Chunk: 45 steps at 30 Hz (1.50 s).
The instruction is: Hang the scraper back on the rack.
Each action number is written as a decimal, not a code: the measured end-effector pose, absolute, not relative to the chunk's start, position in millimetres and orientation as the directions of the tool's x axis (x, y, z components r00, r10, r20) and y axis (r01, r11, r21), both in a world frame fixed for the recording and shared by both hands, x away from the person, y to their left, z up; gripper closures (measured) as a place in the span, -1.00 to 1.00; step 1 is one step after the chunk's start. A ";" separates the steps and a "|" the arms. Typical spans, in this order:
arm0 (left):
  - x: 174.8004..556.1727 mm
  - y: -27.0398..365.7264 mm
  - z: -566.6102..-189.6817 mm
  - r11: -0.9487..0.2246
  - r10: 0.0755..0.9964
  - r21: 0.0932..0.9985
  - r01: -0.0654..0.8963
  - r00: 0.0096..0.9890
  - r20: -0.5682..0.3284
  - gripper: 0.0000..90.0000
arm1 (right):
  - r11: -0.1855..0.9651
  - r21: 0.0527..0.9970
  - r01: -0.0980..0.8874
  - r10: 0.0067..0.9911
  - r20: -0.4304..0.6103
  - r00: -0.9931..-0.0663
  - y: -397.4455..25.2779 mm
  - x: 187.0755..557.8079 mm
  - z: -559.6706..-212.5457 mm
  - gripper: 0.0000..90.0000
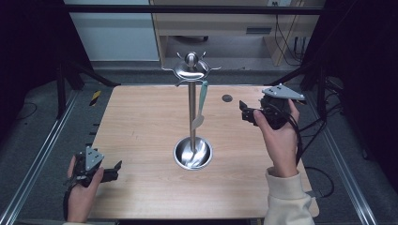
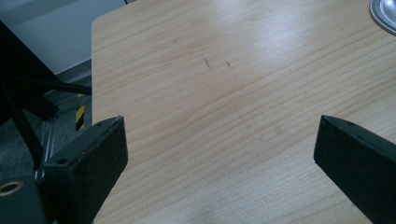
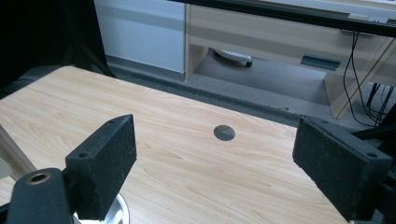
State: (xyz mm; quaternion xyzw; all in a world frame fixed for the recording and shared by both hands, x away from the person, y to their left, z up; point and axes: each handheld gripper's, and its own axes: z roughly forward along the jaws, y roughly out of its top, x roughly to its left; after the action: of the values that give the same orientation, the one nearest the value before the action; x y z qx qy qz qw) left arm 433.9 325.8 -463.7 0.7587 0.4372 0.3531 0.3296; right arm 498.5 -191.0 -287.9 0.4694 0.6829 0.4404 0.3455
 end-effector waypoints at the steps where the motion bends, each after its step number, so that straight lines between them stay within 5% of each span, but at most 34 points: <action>1: 433.8 326.0 -463.5 -0.400 0.897 0.810 0.430 0.367 0.248 -0.94 | 0.174 0.925 0.337 0.945 -0.061 -0.321 -191.3 498.6 -288.5 -0.69; 10: 434.2 327.4 -462.5 -0.399 0.897 0.813 0.425 0.366 0.248 -0.94 | 0.201 0.921 0.334 0.931 -0.074 -0.357 -191.6 502.2 -301.7 -0.79; 45: 435.1 329.1 -463.6 -0.397 0.899 0.808 0.435 0.361 0.247 -0.94 | 0.185 0.851 0.492 0.962 -0.054 -0.267 -213.0 534.1 -404.0 -0.72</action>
State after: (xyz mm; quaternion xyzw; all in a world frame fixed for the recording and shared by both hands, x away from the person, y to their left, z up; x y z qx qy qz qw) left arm 435.1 329.1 -463.6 0.7570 0.4408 0.3539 0.3277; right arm 534.1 -213.0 -404.0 0.5175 0.7026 0.3740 0.3142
